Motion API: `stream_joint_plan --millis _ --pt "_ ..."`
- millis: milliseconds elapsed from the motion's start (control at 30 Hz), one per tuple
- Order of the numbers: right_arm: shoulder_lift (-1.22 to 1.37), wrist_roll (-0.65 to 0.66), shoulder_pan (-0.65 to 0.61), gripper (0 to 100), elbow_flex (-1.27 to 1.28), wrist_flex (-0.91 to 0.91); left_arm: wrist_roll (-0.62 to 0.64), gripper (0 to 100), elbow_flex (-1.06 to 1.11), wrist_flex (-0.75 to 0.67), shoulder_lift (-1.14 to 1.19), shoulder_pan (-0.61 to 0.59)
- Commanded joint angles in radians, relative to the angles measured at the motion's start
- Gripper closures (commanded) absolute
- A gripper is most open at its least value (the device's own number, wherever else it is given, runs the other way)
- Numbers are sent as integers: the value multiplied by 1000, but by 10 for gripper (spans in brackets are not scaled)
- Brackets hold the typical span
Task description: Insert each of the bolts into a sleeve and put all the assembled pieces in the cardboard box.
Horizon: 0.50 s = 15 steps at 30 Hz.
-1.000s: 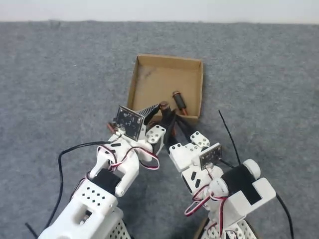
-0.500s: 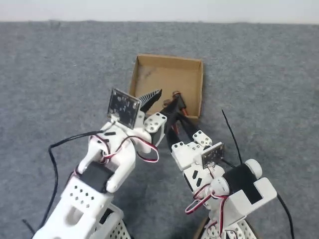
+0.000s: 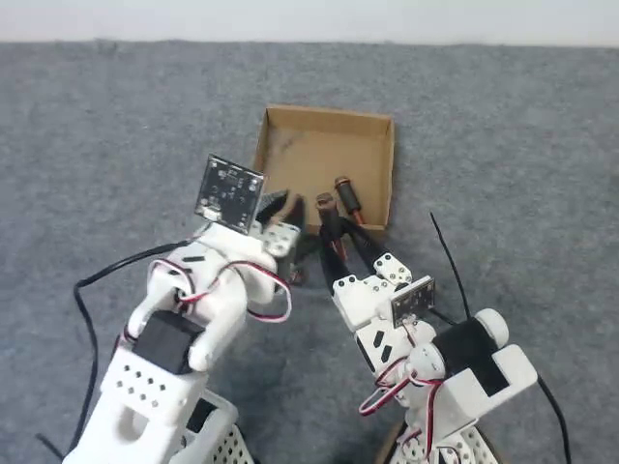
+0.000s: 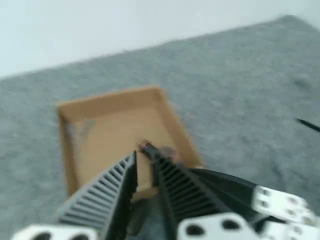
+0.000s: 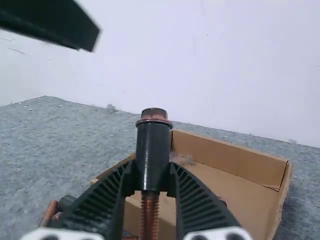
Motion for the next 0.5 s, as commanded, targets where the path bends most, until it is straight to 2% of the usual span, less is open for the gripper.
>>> stream_joint_plan --millis 0,333,467 --pt "-42 -6 21 992 -23 -1 2 987 -61 8 -18 -66" --pt "-42 -6 21 992 -23 -1 2 989 -62 196 -18 -272" --pt "-42 -6 21 992 -23 -1 2 989 -53 227 -18 -370"
